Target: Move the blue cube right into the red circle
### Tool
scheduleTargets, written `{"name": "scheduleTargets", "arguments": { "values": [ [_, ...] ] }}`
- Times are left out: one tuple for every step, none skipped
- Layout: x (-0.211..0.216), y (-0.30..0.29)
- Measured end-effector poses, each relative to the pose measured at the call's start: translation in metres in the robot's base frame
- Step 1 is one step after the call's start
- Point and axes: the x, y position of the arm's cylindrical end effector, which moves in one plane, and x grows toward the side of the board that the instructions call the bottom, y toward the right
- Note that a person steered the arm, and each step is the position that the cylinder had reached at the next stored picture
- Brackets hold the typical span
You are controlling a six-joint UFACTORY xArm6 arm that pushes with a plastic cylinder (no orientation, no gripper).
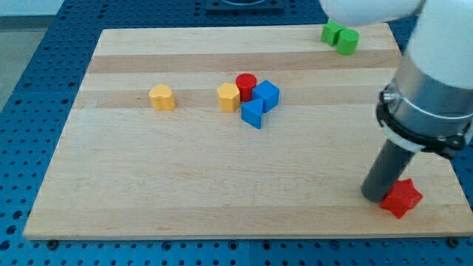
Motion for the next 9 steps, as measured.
{"name": "scheduleTargets", "arguments": {
  "values": [
    [-0.007,-0.002],
    [-0.053,-0.059],
    [-0.136,-0.134],
    [-0.149,-0.139],
    [-0.149,-0.139],
    [-0.149,-0.14],
    [-0.154,-0.145],
    [-0.191,-0.163],
    [-0.217,-0.173]
  ]
}}
